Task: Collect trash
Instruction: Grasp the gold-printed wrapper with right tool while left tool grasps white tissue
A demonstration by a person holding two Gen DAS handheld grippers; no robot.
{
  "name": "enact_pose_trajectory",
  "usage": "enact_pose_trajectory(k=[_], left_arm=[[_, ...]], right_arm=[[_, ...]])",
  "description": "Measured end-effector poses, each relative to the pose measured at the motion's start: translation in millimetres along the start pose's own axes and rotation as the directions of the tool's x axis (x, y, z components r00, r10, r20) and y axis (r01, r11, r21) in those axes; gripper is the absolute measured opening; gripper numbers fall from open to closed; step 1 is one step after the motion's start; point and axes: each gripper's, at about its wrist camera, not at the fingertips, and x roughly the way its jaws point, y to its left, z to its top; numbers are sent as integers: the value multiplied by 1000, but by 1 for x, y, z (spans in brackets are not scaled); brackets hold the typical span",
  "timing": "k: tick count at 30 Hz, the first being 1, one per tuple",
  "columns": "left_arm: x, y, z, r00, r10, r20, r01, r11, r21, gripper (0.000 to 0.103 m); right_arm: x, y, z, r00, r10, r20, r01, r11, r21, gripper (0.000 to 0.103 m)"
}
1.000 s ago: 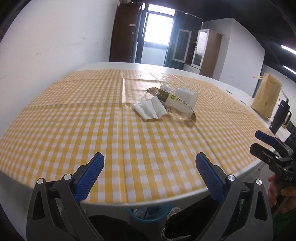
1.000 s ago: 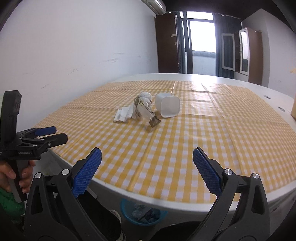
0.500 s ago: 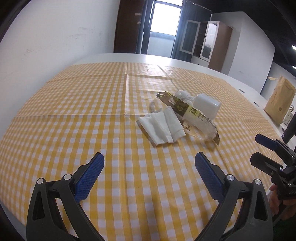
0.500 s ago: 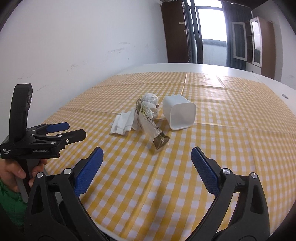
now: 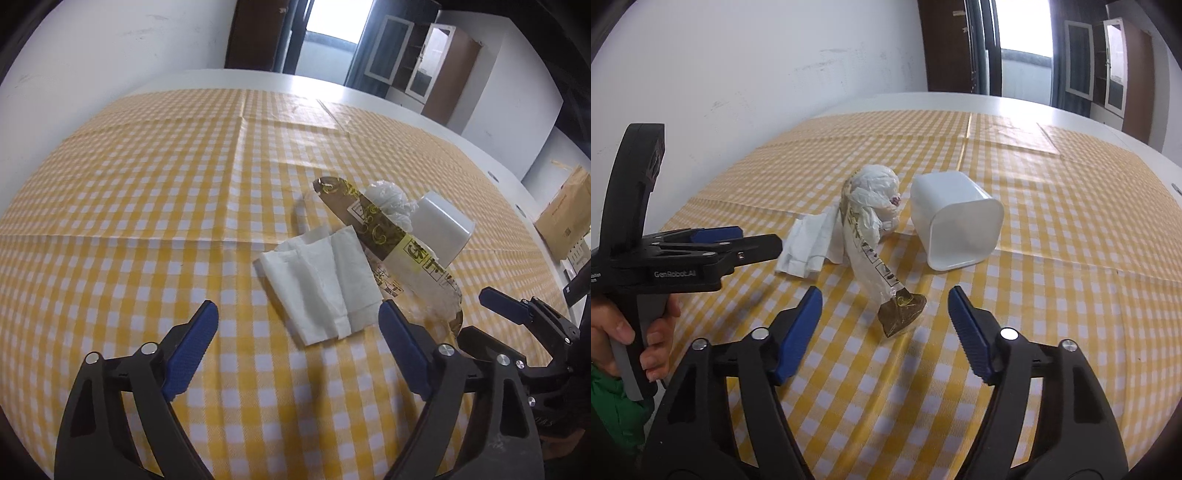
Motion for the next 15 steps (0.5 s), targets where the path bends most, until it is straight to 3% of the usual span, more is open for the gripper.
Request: enact_pose_trajectory(k=[3,6,8,9,10,12,15], left_arm=[[10,-5,4,1000,8,-23,-8,1000,19,74],[18,-18,5,999,35,-27,-33,996,84,64],[24,-22,2,998,47,-43,-42,993,111,48],[26,-22,0,998,50,-49,-44,993,112,30],[25,-22,-2,998,54,-45,-49,993,111,21],[20,-20,-5,998,48,-28,-45,994,104,10],[8,-15,-13,1000,18,-8,-18,998,58,7]], right_arm=[[8,2,1,1000,13,-25,-14,1000,-14,49],[15,2,0,998,31,-51,-32,999,-14,21],[12,2,-1,997,57,-44,-57,998,-4,15],[11,2,-2,997,68,-40,-68,998,0,13],[8,4,-3,996,80,-33,-80,997,2,12],[0,6,-7,996,86,-21,-86,996,5,9],[-13,8,-11,995,100,-2,-100,995,22,8]])
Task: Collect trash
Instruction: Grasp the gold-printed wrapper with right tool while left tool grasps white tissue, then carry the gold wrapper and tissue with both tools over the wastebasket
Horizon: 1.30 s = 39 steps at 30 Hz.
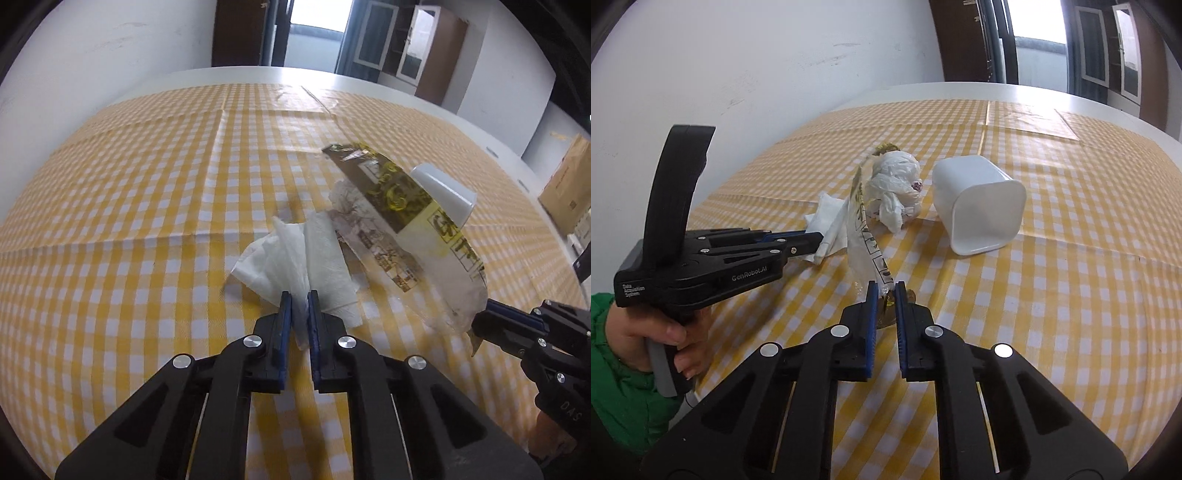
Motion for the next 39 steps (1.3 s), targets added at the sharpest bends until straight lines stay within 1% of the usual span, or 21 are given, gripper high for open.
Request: enact_pose_trajectory(k=[4,8,12,15,19,22,25,27,30,33,35,39], left_arm=[[-32,9,-14,996,-49,78,55,996,-67,6],[-65,14,-35,984,-102,144,117,988,-103,6],[-93,9,-57,972,-135,192,154,984,-87,6],[-110,4,-70,964,-161,212,177,982,-60,6],[-137,-4,-92,950,-193,244,206,978,-27,6],[-148,-7,-103,941,-222,254,232,973,-12,5],[-159,-13,-118,928,-269,256,273,962,21,5],[-166,-17,-130,922,-291,257,290,956,40,5],[-173,-23,-143,916,-309,257,303,951,66,5],[-177,-22,-156,912,-324,252,316,946,73,5],[-179,-21,-163,911,-326,252,318,945,75,6],[-189,-29,-180,911,-332,246,313,943,115,6]], right_arm=[[-23,8,-6,999,6,47,-6,1000,0,8],[-45,16,-18,996,12,93,-12,1000,3,7],[-65,26,-34,991,1,136,0,1000,-7,7],[-79,28,-48,986,-2,170,-1,1000,19,7],[-92,25,-67,984,9,178,-19,999,51,7],[-104,29,-79,981,-29,193,23,999,35,7],[-117,30,-91,975,-91,201,80,995,63,7],[-126,33,-100,973,-95,209,84,995,62,7],[-138,38,-114,967,-123,222,114,992,50,7],[-148,41,-129,970,-109,218,100,994,51,7],[-153,43,-139,976,-79,201,71,996,48,7],[-159,50,-158,985,-48,163,43,999,33,7]])
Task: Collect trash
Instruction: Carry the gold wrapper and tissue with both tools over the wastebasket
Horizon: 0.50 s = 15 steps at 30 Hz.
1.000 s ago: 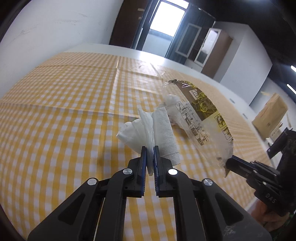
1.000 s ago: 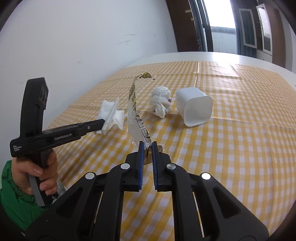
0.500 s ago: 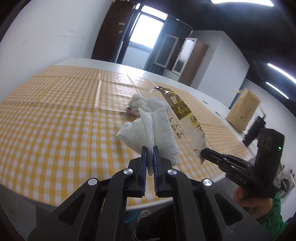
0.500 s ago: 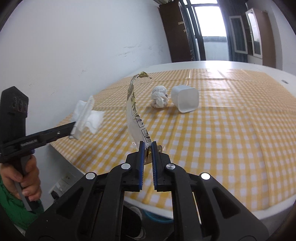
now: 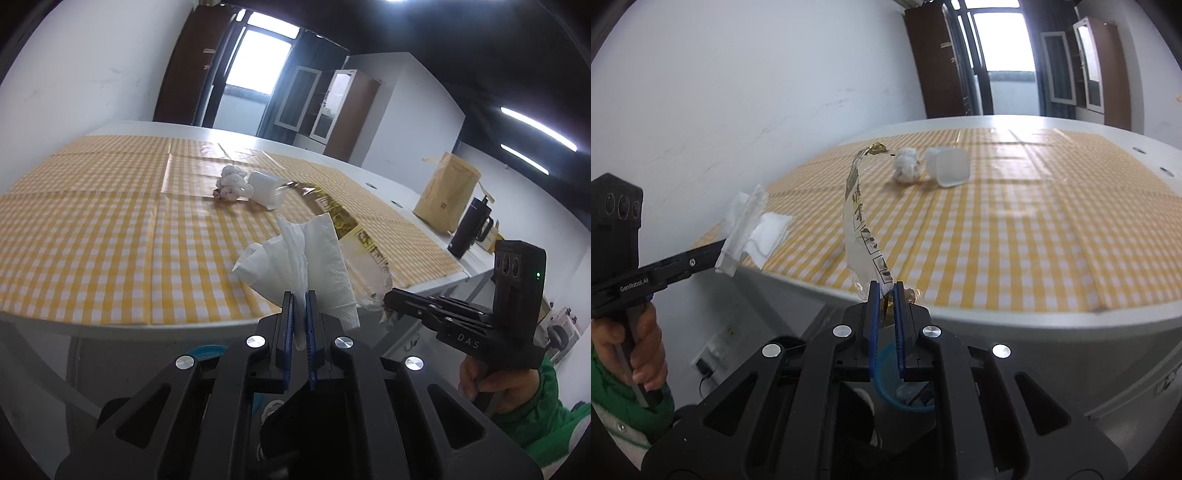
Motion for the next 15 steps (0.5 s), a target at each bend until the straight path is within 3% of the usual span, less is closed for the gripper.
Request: enact_pose_trajectory(k=[8,15], left_arm=[[-17,-20,-32,999,-17,-30,19,998,65,6],[-20,-23,-63,997,-7,-78,15,994,108,5]], right_arm=[[-21,20,-36,998,23,-50,-25,999,-46,7],[-17,30,-71,988,33,-154,-46,995,-84,7]])
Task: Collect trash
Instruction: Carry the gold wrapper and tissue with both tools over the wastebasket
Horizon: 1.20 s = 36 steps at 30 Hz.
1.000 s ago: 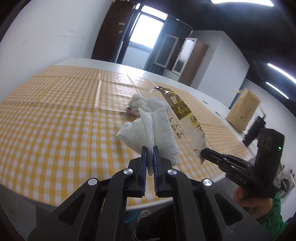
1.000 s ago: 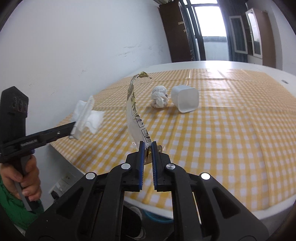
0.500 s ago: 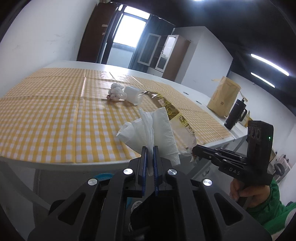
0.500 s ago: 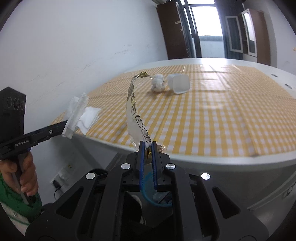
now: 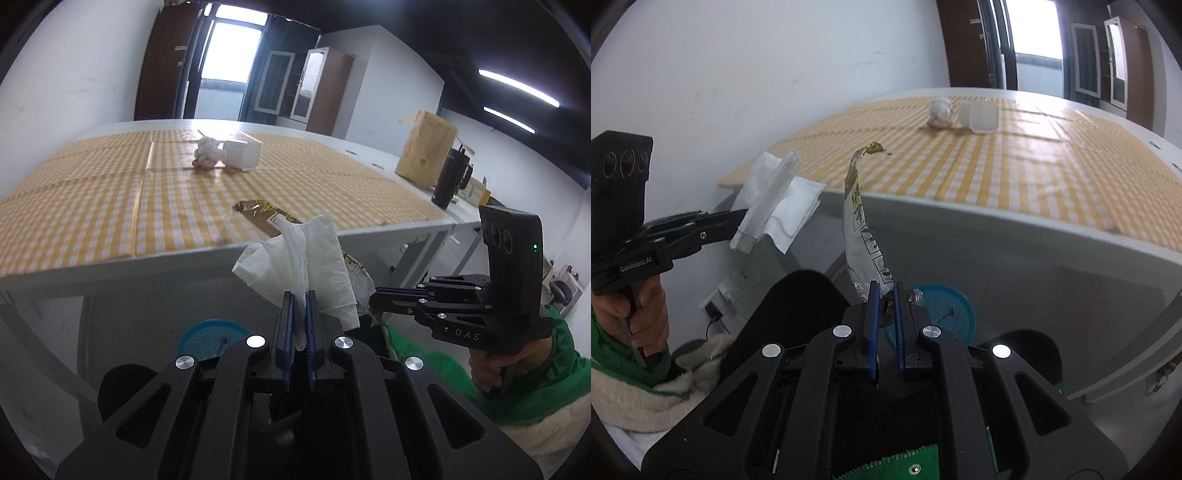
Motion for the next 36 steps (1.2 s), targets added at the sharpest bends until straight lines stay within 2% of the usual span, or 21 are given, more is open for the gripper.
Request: enact_pose_trajectory(k=[8,14,21,26,30,33,36], left_arm=[[35,20,-31,995,6,-103,-11,998,-55,5],[70,35,-49,983,5,-182,-22,996,-92,5],[112,67,-67,964,27,-263,-70,985,-156,5],[138,85,-74,953,25,-303,-93,973,-212,5],[163,98,-80,937,42,-348,-130,964,-234,5],[182,107,-81,928,49,-370,-151,956,-253,5],[200,120,-82,920,49,-389,-171,944,-284,5]], right_arm=[[49,-2,-31,988,16,-153,-15,1000,7,7],[81,-14,-47,973,20,-230,-9,999,51,7],[124,-35,-54,953,15,-303,20,994,110,7],[161,-48,-55,933,12,-359,40,989,139,7],[191,-55,-53,918,-2,-398,65,987,145,7],[216,-63,-54,899,4,-437,83,980,180,7],[235,-70,-52,887,-20,-461,116,977,181,7]])
